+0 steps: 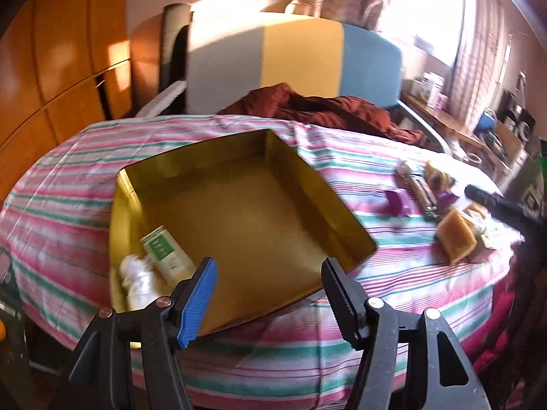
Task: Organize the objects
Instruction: 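Return to the items and grasp the purple snack packet with the left tool, then hold the purple packet in the left tool while the right tool grasps the cream box, then carry both items into the gold tray and release them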
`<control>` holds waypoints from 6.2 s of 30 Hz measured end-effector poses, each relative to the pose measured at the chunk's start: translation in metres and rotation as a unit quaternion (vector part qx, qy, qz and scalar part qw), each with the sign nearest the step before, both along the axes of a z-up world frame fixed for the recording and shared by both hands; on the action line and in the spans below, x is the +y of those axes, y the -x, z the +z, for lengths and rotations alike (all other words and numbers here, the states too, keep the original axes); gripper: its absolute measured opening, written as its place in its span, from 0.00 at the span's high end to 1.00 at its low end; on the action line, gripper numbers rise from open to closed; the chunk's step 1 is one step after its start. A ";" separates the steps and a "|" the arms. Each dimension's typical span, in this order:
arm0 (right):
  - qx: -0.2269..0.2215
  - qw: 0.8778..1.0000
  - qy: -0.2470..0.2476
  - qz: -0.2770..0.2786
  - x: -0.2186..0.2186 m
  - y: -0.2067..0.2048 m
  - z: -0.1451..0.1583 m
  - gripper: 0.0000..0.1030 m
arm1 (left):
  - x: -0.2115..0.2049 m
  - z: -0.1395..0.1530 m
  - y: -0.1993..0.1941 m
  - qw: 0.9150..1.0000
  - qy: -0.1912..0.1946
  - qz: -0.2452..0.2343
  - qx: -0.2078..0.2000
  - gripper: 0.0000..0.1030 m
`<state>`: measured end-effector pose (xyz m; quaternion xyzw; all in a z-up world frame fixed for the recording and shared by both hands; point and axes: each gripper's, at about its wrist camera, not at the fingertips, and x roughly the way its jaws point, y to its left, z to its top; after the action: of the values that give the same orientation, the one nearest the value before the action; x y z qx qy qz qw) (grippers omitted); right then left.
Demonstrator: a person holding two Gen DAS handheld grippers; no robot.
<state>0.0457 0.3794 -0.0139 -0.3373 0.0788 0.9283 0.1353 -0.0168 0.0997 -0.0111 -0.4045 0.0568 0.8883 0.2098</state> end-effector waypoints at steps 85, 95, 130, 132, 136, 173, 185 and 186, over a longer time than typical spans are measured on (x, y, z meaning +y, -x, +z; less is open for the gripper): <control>-0.023 0.966 0.252 0.049 0.115 -0.004 -0.035 0.04 | 0.175 -0.092 -0.033 0.969 0.056 -0.218 -0.105 0.62; -0.079 0.961 0.183 -0.192 0.173 -0.031 -0.050 0.39 | 0.171 -0.093 -0.030 0.969 0.039 -0.217 -0.114 0.62; -0.049 0.996 0.073 0.012 0.033 -0.004 0.032 0.50 | 0.068 0.001 -0.004 0.985 -0.100 -0.129 -0.048 0.63; -0.055 0.994 0.080 0.049 0.009 0.013 0.029 0.50 | 0.046 0.008 0.008 0.989 -0.103 -0.096 -0.038 0.63; -0.071 0.986 0.085 0.123 -0.049 0.049 0.020 0.50 | -0.003 0.012 0.045 0.995 -0.092 -0.023 -0.023 0.63; -0.034 0.961 -0.041 0.272 -0.246 0.063 -0.020 0.00 | -0.126 -0.011 0.063 0.982 -0.052 0.180 0.003 0.40; -0.018 0.970 -0.052 0.235 -0.229 0.048 -0.019 0.00 | -0.104 -0.003 0.031 0.987 -0.019 0.154 0.031 0.40; -0.016 0.972 -0.042 0.232 -0.226 0.047 -0.019 0.00 | -0.103 -0.003 0.029 0.988 -0.019 0.152 0.032 0.40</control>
<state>-0.0010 0.1536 -0.0327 -0.3550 -0.0423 0.9314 -0.0684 -0.0457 -0.0033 -0.0139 -0.3758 -0.0152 0.9233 0.0777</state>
